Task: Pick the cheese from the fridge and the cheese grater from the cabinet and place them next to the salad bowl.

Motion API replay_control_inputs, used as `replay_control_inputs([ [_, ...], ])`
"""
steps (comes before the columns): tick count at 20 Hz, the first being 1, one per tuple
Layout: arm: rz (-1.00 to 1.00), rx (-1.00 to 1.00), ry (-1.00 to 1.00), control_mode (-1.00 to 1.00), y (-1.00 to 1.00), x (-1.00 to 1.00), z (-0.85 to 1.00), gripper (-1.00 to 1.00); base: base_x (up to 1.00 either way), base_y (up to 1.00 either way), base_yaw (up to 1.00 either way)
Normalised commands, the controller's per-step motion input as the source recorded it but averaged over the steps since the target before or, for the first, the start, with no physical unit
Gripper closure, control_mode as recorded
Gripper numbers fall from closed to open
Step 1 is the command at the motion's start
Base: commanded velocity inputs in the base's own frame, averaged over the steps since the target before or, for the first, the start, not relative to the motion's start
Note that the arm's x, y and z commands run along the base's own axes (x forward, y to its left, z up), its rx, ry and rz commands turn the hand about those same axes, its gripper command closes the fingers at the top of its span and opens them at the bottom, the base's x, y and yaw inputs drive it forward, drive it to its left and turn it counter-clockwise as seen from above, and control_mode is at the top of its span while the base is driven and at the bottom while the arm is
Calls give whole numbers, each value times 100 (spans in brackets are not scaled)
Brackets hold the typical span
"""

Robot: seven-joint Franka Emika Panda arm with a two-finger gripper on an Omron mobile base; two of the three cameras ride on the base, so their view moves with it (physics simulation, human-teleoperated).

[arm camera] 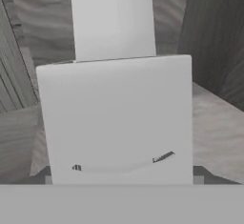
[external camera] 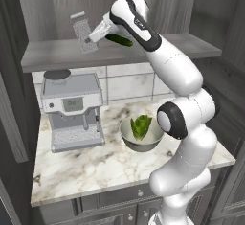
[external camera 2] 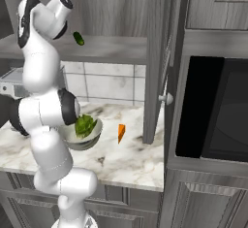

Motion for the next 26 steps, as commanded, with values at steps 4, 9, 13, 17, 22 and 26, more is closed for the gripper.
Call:
replay_control_inputs([
  [4, -3, 0, -18, -100, -21, -84, -22, 100, 0, 0, 0],
  [9, -5, 7, -10, -100, -24, -80, -11, 100, 0, 0, 0],
  [13, -14, 16, 0, -100, -24, -73, 8, 100, 0, 0, 0],
  [17, -15, 16, 0, -100, -21, -84, 6, 100, 0, 0, 0],
  [22, -6, 4, 1, -100, -7, -89, -4, 100, 0, 0, 0],
  [26, 0, 0, 1, -100, -5, -87, -21, 100, 0, 0, 0],
])
